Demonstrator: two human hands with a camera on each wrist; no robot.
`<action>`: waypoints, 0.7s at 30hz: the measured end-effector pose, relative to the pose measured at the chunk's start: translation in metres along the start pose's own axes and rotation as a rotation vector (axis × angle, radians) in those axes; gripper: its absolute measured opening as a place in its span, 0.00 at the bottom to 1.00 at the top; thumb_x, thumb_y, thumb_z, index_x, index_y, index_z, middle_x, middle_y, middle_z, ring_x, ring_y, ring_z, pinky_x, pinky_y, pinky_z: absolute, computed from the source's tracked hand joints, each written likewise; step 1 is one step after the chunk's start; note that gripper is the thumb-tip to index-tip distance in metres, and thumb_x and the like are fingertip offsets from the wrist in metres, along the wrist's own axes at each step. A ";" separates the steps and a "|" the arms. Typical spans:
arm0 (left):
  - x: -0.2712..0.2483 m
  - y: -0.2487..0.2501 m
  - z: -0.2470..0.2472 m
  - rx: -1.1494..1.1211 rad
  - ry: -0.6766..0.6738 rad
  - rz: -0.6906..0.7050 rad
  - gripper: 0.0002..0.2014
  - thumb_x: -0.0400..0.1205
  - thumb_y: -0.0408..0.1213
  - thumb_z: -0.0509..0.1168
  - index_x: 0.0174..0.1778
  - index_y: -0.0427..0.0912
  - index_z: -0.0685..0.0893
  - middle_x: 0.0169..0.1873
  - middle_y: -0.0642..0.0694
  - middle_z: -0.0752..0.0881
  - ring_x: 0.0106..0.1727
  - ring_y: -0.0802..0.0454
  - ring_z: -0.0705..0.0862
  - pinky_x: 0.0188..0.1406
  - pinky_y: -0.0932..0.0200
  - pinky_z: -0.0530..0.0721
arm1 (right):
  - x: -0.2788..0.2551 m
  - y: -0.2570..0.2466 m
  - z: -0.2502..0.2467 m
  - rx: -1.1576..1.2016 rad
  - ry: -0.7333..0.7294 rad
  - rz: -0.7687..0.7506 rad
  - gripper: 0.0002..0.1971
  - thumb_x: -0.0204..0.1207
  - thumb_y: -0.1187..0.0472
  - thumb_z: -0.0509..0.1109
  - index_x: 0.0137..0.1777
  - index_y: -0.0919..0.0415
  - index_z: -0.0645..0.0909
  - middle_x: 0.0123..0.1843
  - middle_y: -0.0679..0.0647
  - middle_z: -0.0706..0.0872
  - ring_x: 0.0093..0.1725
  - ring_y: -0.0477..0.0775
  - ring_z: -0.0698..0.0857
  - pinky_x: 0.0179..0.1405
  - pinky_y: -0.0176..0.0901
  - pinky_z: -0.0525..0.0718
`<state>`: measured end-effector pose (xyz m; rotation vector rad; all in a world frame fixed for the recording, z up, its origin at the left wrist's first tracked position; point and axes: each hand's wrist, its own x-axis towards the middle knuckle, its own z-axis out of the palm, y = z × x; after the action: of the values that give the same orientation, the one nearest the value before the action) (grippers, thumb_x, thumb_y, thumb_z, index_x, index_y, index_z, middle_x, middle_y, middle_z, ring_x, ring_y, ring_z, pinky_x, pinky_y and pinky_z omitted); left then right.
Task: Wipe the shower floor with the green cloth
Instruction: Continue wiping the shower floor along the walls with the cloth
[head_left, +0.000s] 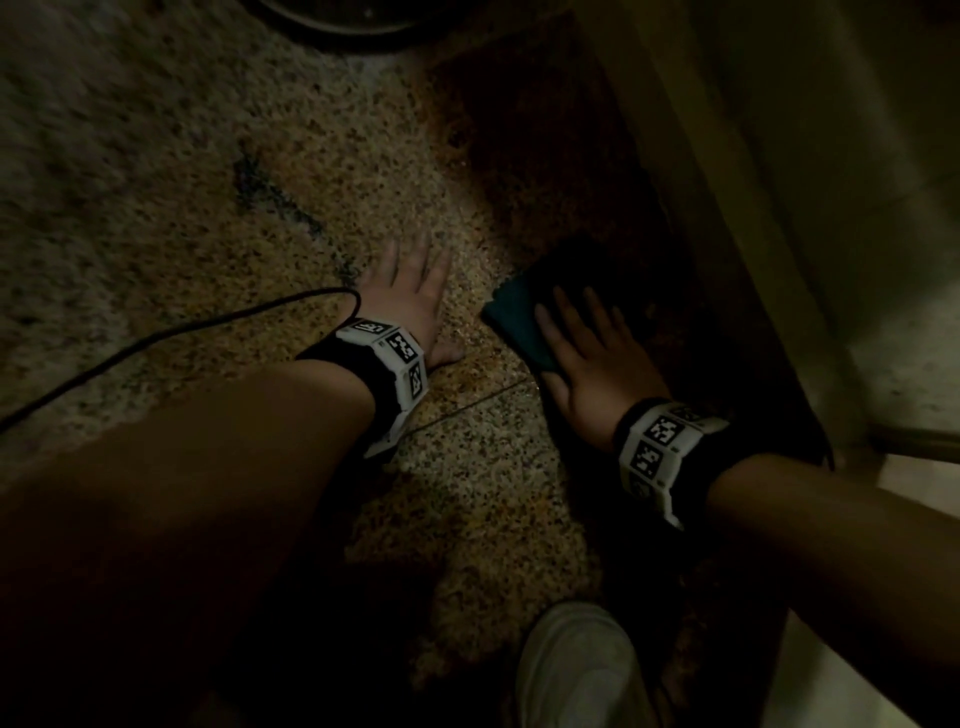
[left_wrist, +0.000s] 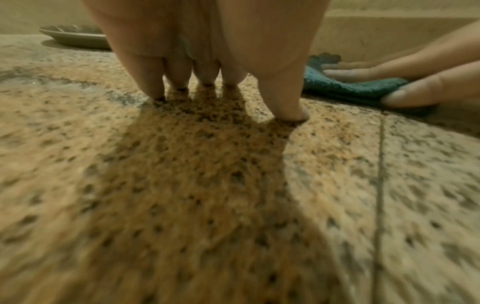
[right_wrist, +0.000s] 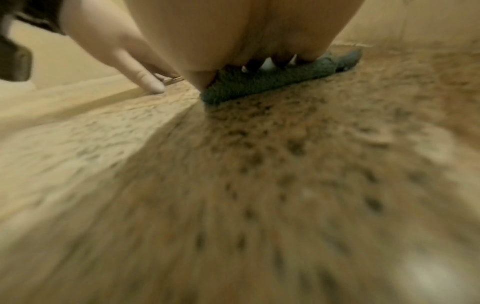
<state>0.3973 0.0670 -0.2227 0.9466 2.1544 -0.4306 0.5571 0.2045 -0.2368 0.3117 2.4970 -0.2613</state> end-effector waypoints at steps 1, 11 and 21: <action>-0.001 0.000 0.001 0.002 0.004 0.007 0.50 0.78 0.65 0.58 0.81 0.46 0.31 0.81 0.44 0.30 0.82 0.40 0.36 0.80 0.48 0.45 | 0.001 0.000 0.000 -0.001 -0.001 -0.001 0.33 0.86 0.47 0.48 0.83 0.51 0.33 0.85 0.53 0.33 0.83 0.60 0.34 0.78 0.51 0.31; -0.011 -0.004 0.009 -0.029 0.021 0.027 0.49 0.79 0.63 0.58 0.82 0.46 0.32 0.81 0.46 0.30 0.82 0.43 0.36 0.80 0.46 0.45 | 0.030 -0.005 -0.019 -0.001 0.062 -0.003 0.33 0.85 0.46 0.49 0.84 0.49 0.36 0.85 0.51 0.35 0.83 0.58 0.37 0.80 0.51 0.36; -0.009 -0.011 0.020 -0.058 0.031 -0.041 0.55 0.76 0.67 0.59 0.81 0.39 0.31 0.81 0.42 0.30 0.82 0.43 0.34 0.80 0.52 0.41 | 0.062 -0.018 -0.032 0.007 0.149 0.002 0.33 0.86 0.47 0.50 0.84 0.52 0.38 0.86 0.53 0.38 0.84 0.61 0.39 0.80 0.54 0.38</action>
<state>0.4032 0.0443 -0.2291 0.8844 2.2057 -0.3736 0.4858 0.2051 -0.2459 0.3485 2.6421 -0.2544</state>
